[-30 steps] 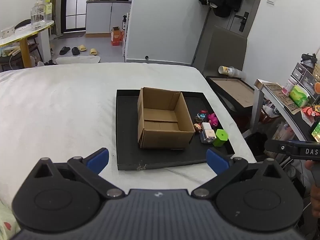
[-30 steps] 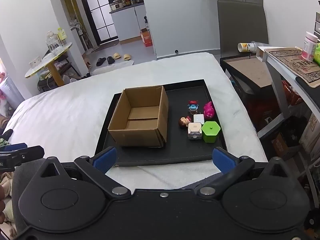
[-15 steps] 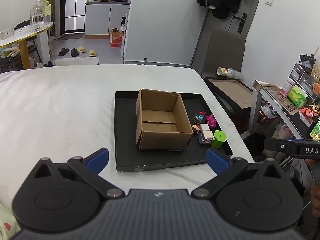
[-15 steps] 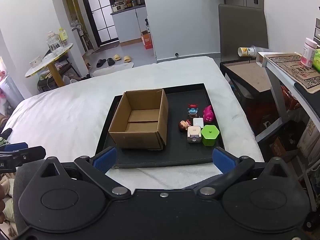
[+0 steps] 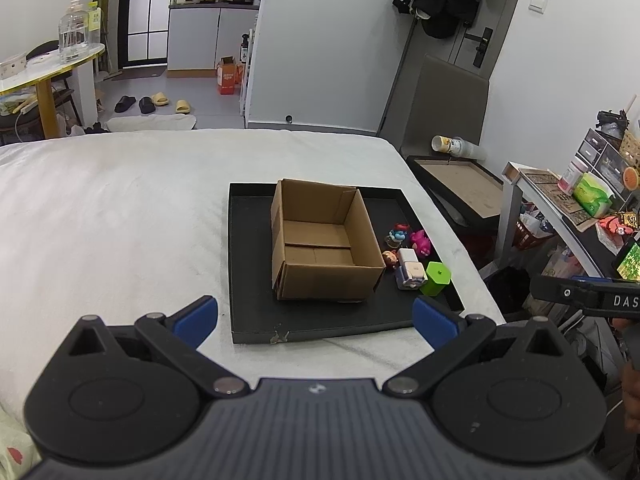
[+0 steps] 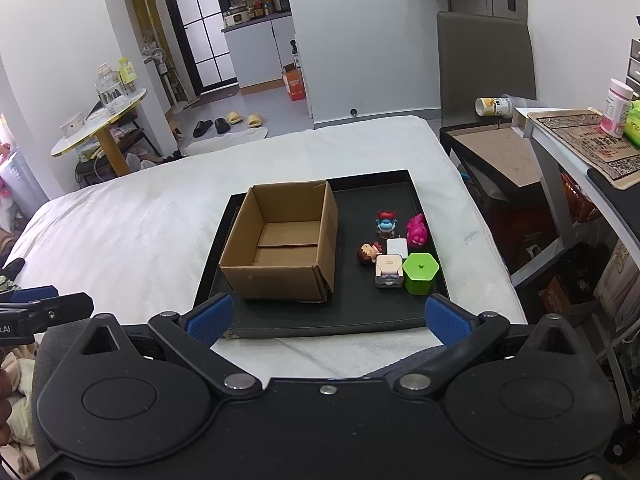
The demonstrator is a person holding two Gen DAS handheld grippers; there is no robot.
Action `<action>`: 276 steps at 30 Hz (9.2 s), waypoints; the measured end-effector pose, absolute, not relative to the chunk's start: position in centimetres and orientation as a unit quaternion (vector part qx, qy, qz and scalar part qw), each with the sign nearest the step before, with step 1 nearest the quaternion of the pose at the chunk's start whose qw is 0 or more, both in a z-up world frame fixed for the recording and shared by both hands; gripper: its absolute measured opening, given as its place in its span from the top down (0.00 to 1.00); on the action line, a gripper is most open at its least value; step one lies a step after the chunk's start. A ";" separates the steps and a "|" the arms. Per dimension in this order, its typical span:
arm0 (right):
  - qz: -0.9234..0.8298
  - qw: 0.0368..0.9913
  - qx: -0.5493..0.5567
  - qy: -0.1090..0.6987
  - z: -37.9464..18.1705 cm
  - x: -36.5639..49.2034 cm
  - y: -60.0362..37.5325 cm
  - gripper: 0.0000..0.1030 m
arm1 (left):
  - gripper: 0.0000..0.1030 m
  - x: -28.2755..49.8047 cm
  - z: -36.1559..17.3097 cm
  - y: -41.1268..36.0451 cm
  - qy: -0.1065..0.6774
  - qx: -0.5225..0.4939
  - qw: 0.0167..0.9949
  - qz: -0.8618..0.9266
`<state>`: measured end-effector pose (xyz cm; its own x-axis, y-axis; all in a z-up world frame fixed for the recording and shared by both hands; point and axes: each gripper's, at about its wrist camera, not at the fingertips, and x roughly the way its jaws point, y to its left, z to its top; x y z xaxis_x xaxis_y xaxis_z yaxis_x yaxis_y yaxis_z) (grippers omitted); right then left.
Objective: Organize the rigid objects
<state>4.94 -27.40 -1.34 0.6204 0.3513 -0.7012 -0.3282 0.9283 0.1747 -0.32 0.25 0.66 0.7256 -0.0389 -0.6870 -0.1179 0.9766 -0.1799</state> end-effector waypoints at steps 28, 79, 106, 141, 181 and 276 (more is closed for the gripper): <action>0.183 0.900 0.016 0.396 -1.2 4.8 -27.0 0.00 | 0.00 -0.6 0.8 0.4 0.367 -0.103 0.924 0.018; 0.174 0.877 0.013 0.447 -5.4 12.8 -26.6 0.00 | 0.01 9.3 -3.2 2.1 0.425 -0.128 0.896 0.016; 0.124 0.865 0.074 0.481 -11.6 19.4 -30.0 0.19 | 0.21 16.8 -8.6 4.5 0.474 -0.161 0.865 0.036; -0.014 0.813 0.156 0.561 -20.1 27.9 -29.6 0.31 | 0.84 23.7 -17.8 6.8 0.576 -0.229 0.783 0.059; -0.046 0.794 0.116 0.594 -23.1 29.2 -27.4 0.50 | 0.83 19.1 -17.8 8.4 0.545 -0.256 0.796 0.065; 0.248 0.801 0.056 0.542 -15.9 26.7 -6.0 0.50 | 0.84 17.9 -17.9 9.0 0.508 -0.287 0.812 0.008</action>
